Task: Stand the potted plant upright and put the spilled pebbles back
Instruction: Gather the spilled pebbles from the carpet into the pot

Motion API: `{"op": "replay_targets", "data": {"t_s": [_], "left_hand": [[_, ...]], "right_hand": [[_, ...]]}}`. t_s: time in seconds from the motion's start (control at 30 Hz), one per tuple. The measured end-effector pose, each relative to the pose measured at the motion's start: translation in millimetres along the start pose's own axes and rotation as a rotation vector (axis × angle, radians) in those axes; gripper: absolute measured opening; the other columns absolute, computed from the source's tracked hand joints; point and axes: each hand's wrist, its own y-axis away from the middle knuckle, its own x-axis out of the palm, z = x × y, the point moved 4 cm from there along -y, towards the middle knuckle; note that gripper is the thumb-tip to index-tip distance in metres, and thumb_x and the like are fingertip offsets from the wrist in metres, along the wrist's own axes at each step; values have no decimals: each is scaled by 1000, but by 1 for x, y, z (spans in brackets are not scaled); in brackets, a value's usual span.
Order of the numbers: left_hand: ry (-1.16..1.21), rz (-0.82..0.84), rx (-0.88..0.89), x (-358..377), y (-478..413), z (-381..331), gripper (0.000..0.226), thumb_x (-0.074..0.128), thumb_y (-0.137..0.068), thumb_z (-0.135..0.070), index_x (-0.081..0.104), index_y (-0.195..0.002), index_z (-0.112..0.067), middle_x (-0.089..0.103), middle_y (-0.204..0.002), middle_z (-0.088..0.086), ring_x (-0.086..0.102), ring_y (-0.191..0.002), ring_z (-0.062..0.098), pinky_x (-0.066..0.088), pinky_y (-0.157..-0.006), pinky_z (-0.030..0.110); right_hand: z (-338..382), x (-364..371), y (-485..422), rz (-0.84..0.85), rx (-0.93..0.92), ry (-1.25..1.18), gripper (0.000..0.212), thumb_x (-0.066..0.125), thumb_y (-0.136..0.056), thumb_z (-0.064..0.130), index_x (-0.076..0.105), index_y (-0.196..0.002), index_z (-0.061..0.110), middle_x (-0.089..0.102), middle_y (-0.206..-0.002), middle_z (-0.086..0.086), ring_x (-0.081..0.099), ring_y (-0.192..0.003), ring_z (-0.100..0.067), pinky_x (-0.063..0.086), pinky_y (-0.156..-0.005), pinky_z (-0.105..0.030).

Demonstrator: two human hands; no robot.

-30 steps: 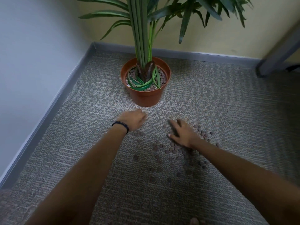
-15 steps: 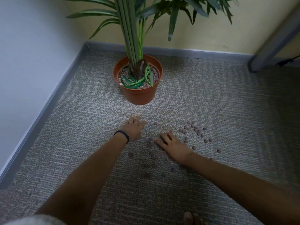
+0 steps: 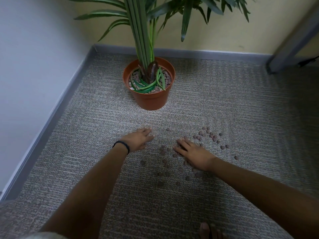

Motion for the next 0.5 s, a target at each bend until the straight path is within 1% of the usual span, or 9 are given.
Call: {"op": "replay_targets", "data": {"t_s": [0.07, 0.13, 0.23, 0.3, 0.37, 0.5], "left_hand": [[15, -63, 6, 0, 4, 1, 48, 42, -98, -14, 30, -145, -19, 11, -158, 7, 10, -145, 23, 23, -116, 37], [41, -105, -14, -1, 6, 3, 46, 42, -98, -11, 36, -142, -22, 15, -158, 4, 17, -144, 24, 27, -114, 38], [135, -137, -64, -4, 7, 3, 41, 42, -98, -15, 42, -139, -17, 24, -155, 7, 27, -139, 27, 31, -112, 40], [146, -175, -63, -6, 6, 3, 38, 44, -97, -17, 47, -136, -15, 28, -153, 7, 31, -137, 27, 30, -113, 37], [167, -203, -62, -6, 6, 5, 37, 45, -97, -15, 50, -133, -13, 31, -152, 7, 34, -136, 26, 31, -112, 37], [184, -260, -61, -6, 6, 9, 29, 49, -95, -10, 60, -121, -10, 37, -148, 5, 40, -131, 23, 36, -107, 32]], "right_hand": [[-2, 1, 5, 26, 5, -5, 82, 47, -87, -9, 7, -149, 26, -2, -160, -5, 6, -146, -29, 45, -98, -49], [-2, -2, 6, 8, 14, -3, 81, 51, -85, -10, 13, -148, 24, 3, -159, -5, 13, -145, -29, 47, -97, -47], [-2, -9, 4, -46, 21, 5, 71, 55, -85, -6, 24, -144, 17, 18, -153, -8, 30, -136, -31, 48, -95, -43], [0, -12, 2, -71, 25, 16, 58, 49, -88, -5, 31, -141, 12, 28, -146, -13, 38, -128, -31, 46, -94, -40], [2, -15, 0, -71, 27, 24, 49, 43, -93, -3, 35, -139, 8, 34, -143, -14, 41, -125, -32, 45, -95, -40], [2, -17, 0, -60, 23, 14, 40, 40, -96, 2, 39, -136, 7, 37, -141, -13, 45, -123, -31, 46, -96, -40]]}}
